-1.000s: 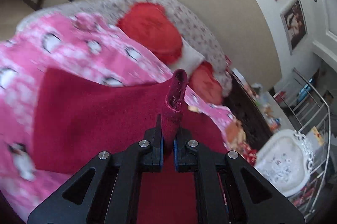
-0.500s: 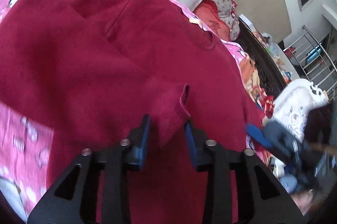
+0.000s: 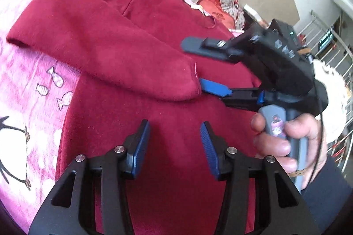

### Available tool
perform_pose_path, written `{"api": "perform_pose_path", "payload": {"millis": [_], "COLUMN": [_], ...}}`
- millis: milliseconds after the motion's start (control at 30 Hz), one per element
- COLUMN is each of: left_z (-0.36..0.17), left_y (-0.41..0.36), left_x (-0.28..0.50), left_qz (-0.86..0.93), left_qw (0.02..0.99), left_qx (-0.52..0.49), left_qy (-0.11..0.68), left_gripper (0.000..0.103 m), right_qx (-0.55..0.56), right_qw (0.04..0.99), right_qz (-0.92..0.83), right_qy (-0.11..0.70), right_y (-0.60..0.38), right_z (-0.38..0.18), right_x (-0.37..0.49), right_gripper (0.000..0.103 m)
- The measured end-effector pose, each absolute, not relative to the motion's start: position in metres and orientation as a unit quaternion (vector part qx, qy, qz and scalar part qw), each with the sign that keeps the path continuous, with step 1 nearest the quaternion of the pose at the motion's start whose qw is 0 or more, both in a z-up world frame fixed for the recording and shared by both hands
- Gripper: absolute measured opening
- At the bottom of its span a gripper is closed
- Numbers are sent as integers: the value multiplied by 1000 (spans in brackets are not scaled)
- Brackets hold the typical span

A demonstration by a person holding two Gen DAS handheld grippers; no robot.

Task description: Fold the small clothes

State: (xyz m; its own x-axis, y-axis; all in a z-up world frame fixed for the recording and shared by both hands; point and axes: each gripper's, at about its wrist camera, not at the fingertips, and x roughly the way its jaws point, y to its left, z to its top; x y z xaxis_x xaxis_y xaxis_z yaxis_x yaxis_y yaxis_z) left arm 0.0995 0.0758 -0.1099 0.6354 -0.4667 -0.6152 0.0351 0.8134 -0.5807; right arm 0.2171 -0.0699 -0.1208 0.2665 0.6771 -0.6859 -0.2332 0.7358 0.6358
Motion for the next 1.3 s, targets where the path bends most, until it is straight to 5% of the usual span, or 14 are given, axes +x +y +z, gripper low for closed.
{"api": "perform_pose_path", "payload": {"millis": [100, 200, 500, 967, 1300], "left_z": [-111, -109, -110, -111, -112], "left_y": [77, 75, 73, 75, 76], "left_x": [98, 97, 104, 103, 102], "left_qz": [-147, -146, -149, -149, -150], "left_qw": [862, 864, 861, 861, 860], "left_qx": [-274, -271, -281, -282, -282], "left_qy": [400, 398, 397, 396, 397], "left_gripper": [47, 47, 47, 47, 47], "right_qx": [183, 149, 91, 146, 129], "right_qw": [772, 791, 895, 881, 921], "right_qz": [296, 285, 131, 84, 25], "right_qy": [532, 521, 416, 442, 367], "right_y": [-55, -51, -128, -234, -260], "right_z": [-128, -125, -41, -67, -38], "right_x": [222, 227, 245, 233, 199], "right_gripper": [63, 4, 4, 4, 23]}}
